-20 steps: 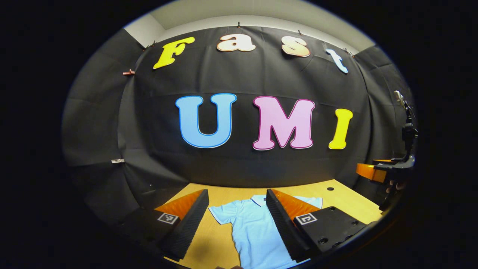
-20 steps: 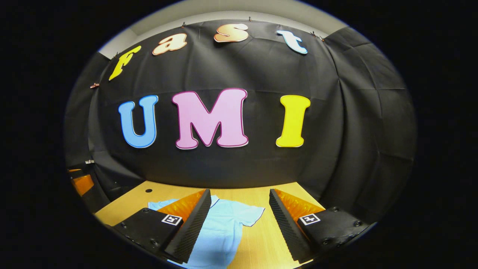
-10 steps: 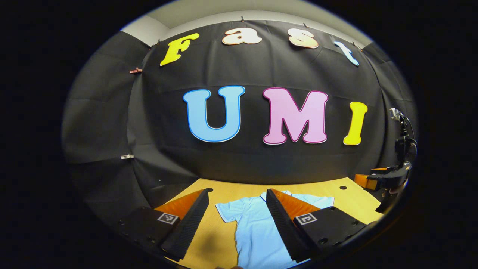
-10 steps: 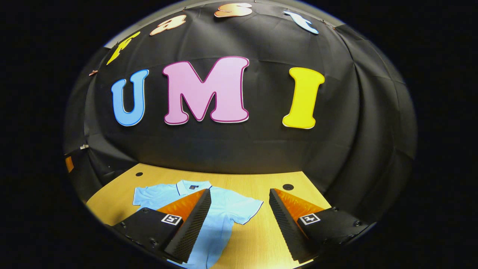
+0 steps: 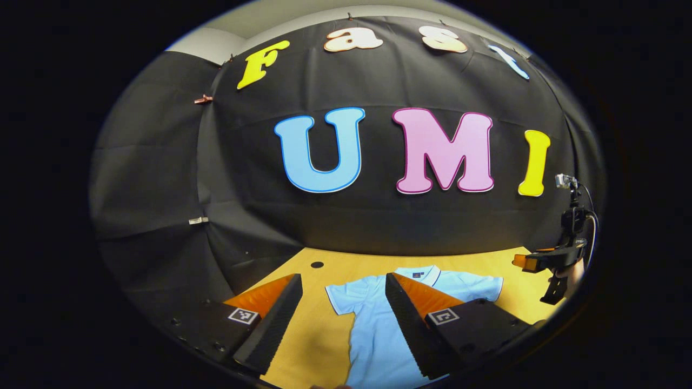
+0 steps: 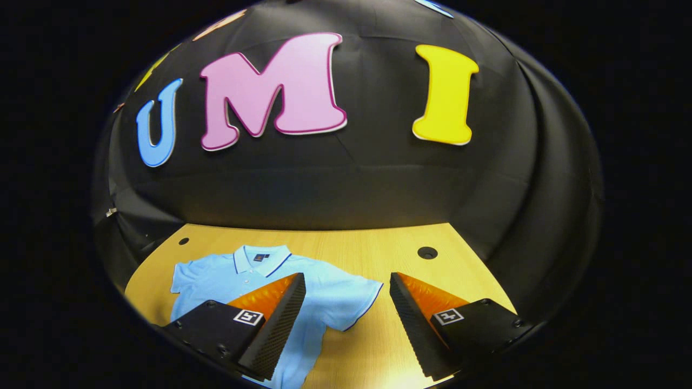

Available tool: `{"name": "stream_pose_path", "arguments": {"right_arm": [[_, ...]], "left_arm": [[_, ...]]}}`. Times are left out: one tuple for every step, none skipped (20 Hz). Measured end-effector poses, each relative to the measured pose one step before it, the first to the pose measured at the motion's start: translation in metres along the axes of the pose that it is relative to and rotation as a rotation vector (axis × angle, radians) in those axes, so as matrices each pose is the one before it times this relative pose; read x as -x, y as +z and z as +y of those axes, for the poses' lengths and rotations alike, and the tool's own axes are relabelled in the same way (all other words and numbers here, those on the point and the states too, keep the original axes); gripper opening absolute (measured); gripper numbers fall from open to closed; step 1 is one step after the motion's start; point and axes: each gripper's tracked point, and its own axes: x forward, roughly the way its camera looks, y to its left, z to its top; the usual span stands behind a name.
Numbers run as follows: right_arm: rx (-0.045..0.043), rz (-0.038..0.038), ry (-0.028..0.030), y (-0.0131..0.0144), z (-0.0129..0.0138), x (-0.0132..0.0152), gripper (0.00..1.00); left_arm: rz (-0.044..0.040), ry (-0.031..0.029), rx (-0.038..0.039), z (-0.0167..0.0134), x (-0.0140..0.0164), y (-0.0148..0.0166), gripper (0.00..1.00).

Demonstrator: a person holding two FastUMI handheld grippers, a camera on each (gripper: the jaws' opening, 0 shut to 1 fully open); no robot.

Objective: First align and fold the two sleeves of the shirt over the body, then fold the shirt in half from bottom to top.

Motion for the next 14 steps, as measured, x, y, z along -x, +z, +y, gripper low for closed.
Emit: {"name": "stream_pose_path", "arguments": {"right_arm": [[-0.01682, 0.00653, -0.00472, -0.00326, -0.00358, -0.01045, 0.98], [-0.00927, 0.01259, -0.00524, -0.00562, -0.00493, -0.0111, 0.97], [0.0004, 0.01882, -0.00673, -0.00632, -0.00432, -0.011, 0.97], [0.00574, 0.01963, -0.00824, -0.00632, -0.00532, -0.0097, 0.98], [0.0079, 0.0133, -0.00847, -0.00461, -0.00512, -0.01031, 0.98], [0.00513, 0.01133, -0.00539, -0.00453, -0.00441, -0.01024, 0.98], [0.00017, 0.0167, -0.00258, -0.00565, -0.00375, -0.01003, 0.98], [-0.00238, 0.02083, -0.00025, -0.00699, -0.00286, -0.01036, 0.97], [-0.00362, 0.02199, 0.00032, -0.00626, -0.00243, -0.00956, 0.98], [-0.00277, 0.02026, -0.00001, -0.00586, -0.00121, -0.00864, 0.97], [-0.0079, 0.01113, 0.00032, -0.00406, -0.00181, -0.00804, 0.97], [-0.01041, 0.00889, 0.00077, -0.00462, -0.00046, -0.00885, 0.98], [-0.0037, 0.01314, 0.00333, -0.00576, 0.00047, -0.00672, 0.98], [0.0057, 0.01421, -0.00433, -0.00823, -0.00135, -0.00744, 0.98]], "left_arm": [[0.01435, 0.00037, 0.00235, -0.00244, -0.00296, -0.00223, 0.98], [0.01283, 0.00185, -0.005, -0.00217, -0.00064, -0.0027, 0.98], [0.00828, 0.00025, -0.01015, -0.0025, -0.00273, -0.00026, 0.98], [0.00384, -0.0031, -0.01147, -0.0025, -0.00329, -0.00059, 0.98], [0.00701, -0.00309, -0.00841, -0.00293, -0.00304, 0.00016, 0.98], [0.01626, -0.00869, -0.00053, -0.0039, -0.00196, -0.00301, 0.98], [0.01667, -0.01252, -0.00092, -0.00464, -0.00175, -0.00309, 0.98], [0.00913, -0.00495, -0.00568, -0.00279, 0.0005, -0.00212, 0.94], [0.00361, -0.00164, -0.00748, -0.00133, -0.00044, 0.00055, 0.98], [0.00306, 0.00037, -0.00627, -0.00065, -0.00049, -0.00043, 0.99], [0.00946, -0.00003, -0.00225, -0.00073, -0.00032, -0.00101, 0.99], [0.01965, -0.00406, 0.00393, -0.00164, 0.00042, -0.00531, 0.99], [0.01879, -0.00565, -0.0016, -0.00145, 0.00003, -0.00432, 0.99], [0.01826, -0.00297, -0.01145, -0.00018, 0.0008, -0.0032, 0.99]]}}
